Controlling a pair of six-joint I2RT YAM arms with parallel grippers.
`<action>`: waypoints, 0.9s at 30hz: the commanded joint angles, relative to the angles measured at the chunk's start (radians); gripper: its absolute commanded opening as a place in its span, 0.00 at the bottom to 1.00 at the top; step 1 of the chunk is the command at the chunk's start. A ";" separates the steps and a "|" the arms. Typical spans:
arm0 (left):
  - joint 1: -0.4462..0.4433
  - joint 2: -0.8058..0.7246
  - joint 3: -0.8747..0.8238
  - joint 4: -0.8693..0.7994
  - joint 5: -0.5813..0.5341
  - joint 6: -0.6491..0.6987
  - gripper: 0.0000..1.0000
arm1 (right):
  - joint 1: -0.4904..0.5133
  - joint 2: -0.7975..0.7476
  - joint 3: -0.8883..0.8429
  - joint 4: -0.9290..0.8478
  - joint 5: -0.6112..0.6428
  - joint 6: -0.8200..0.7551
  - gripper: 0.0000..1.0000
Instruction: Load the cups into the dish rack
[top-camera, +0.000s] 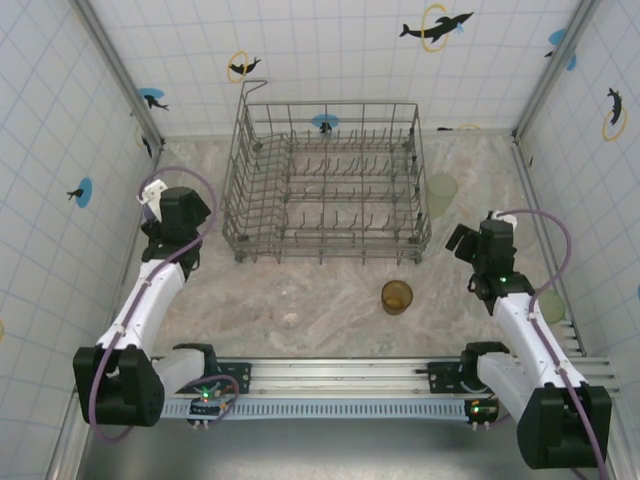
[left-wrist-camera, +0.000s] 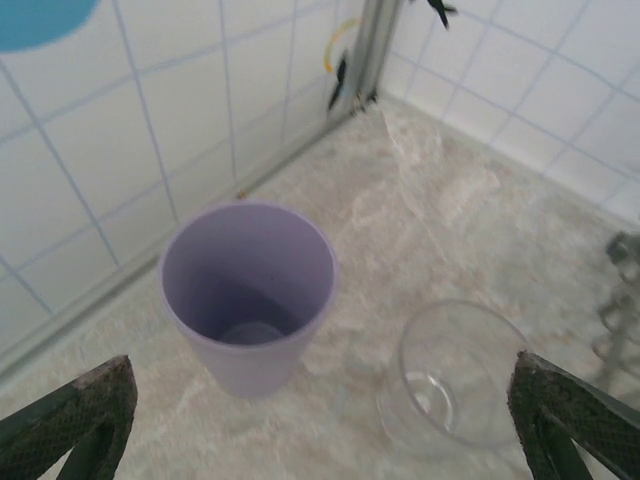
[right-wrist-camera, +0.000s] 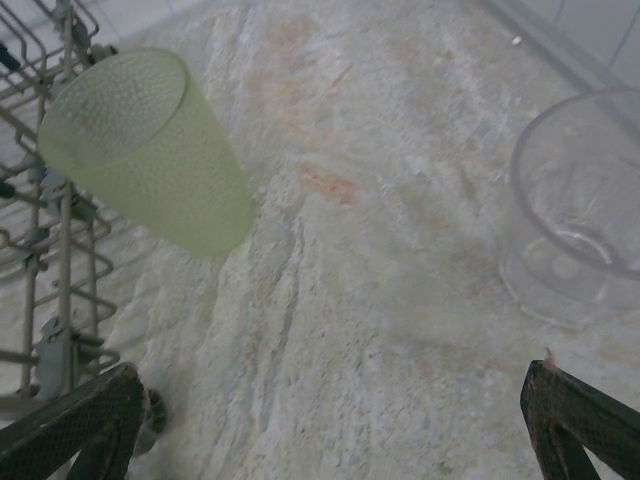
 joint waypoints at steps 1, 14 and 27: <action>-0.013 -0.039 0.116 -0.238 0.172 -0.055 0.98 | 0.002 0.010 0.058 -0.115 -0.069 0.013 1.00; -0.247 -0.044 0.369 -0.482 0.338 -0.205 0.98 | 0.005 0.001 0.067 -0.195 -0.110 0.020 1.00; -0.640 0.045 0.471 -0.497 0.233 -0.290 0.98 | 0.034 -0.002 0.073 -0.257 -0.189 0.048 1.00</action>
